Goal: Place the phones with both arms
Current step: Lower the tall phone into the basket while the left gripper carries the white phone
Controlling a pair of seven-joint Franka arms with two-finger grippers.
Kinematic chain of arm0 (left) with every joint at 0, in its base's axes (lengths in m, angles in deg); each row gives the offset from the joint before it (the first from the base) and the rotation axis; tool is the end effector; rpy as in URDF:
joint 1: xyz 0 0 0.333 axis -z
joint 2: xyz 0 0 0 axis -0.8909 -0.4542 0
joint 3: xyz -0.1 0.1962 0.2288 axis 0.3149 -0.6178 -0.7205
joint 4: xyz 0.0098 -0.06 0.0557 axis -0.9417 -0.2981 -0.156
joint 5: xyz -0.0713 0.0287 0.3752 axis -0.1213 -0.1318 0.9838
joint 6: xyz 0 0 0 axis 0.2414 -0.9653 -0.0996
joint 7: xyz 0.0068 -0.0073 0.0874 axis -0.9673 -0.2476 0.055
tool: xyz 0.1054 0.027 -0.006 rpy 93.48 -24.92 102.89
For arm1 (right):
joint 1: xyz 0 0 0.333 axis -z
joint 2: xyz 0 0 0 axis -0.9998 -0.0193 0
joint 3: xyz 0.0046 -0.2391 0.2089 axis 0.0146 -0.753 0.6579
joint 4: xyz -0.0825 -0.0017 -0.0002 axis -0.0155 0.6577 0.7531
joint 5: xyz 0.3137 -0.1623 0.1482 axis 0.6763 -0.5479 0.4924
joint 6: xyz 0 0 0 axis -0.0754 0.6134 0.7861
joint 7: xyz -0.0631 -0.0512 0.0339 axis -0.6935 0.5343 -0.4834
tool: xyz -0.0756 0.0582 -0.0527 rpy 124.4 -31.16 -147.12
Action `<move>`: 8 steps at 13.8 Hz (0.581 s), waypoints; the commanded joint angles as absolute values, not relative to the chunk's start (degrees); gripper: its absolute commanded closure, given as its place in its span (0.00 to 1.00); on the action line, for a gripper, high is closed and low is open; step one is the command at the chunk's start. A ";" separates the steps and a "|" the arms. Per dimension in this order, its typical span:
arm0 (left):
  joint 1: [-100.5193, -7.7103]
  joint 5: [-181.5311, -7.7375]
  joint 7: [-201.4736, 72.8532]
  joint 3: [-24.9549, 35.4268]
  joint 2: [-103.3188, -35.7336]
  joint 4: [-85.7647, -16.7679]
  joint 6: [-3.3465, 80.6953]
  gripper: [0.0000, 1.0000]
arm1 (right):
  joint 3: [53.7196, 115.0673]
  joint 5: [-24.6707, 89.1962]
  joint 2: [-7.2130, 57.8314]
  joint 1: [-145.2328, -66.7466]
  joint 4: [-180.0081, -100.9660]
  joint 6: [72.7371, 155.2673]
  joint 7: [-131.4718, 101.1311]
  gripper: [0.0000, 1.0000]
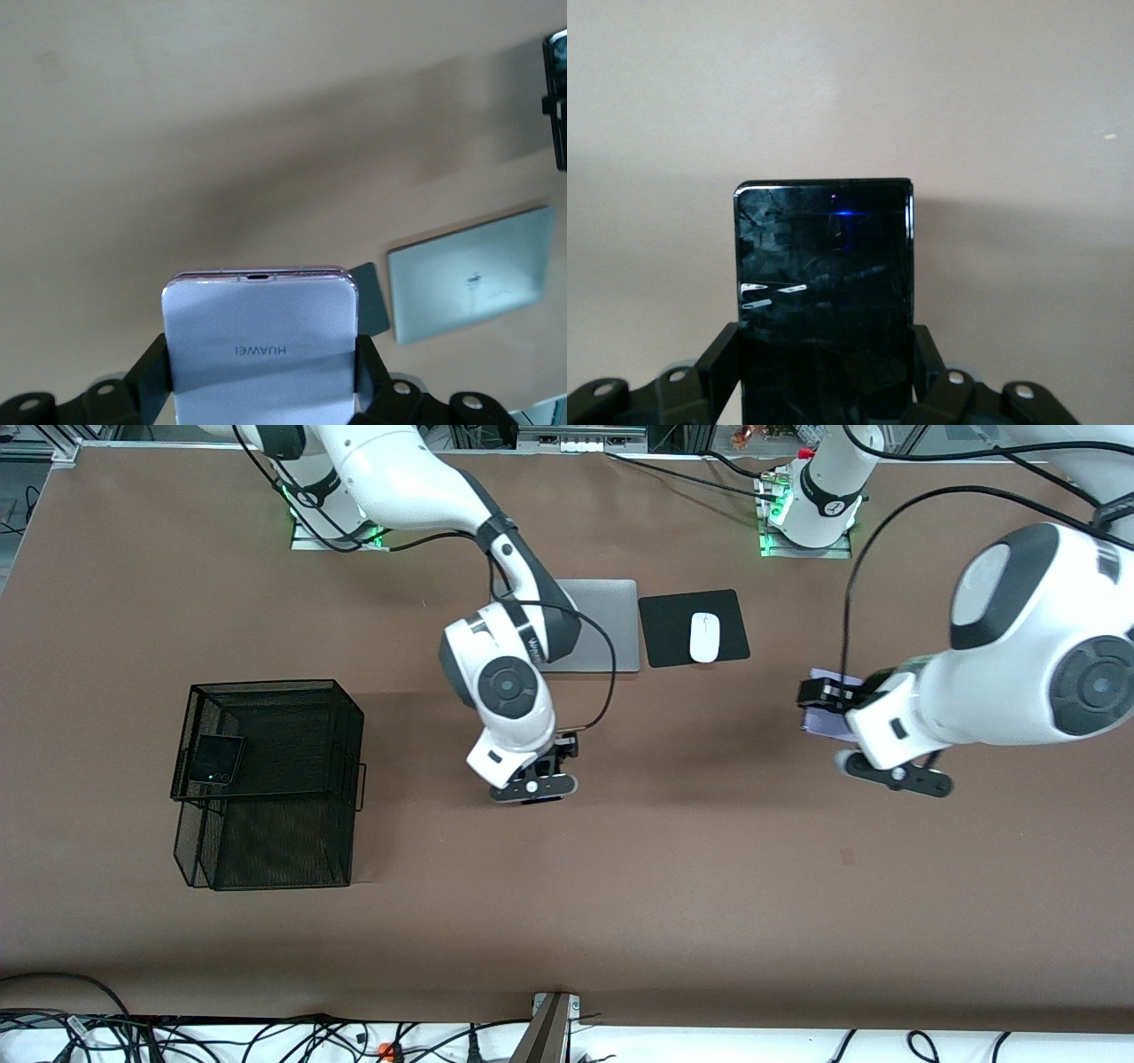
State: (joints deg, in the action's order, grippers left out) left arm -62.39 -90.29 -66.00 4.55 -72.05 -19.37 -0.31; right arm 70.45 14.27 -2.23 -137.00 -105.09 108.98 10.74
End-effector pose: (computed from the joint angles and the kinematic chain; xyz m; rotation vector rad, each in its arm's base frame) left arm 0.6282 -0.1678 0.5007 2.9175 -0.3308 -0.4859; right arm 0.6068 0.4518 0.2937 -3.1056 -0.2054 0.0706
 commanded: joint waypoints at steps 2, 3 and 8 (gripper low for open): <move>-56.85 -92.15 -61.29 4.14 -74.21 -20.46 2.98 0.80 | 69.46 14.58 2.18 -133.55 -106.32 103.52 5.60 1.00; -54.75 -92.06 -60.49 4.14 -76.05 -20.55 5.51 0.80 | 67.62 14.66 3.24 -133.37 -107.11 101.32 4.03 1.00; -47.71 -91.45 -57.84 4.05 -85.37 -22.12 20.08 0.80 | 60.24 15.02 11.23 -132.22 -115.80 94.64 -5.90 1.00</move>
State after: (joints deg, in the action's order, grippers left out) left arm -49.04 -91.09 -58.17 4.57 -82.31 -22.26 15.50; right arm 61.83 14.33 5.22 -131.83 -109.38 96.67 -2.31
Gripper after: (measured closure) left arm 0.154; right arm 0.198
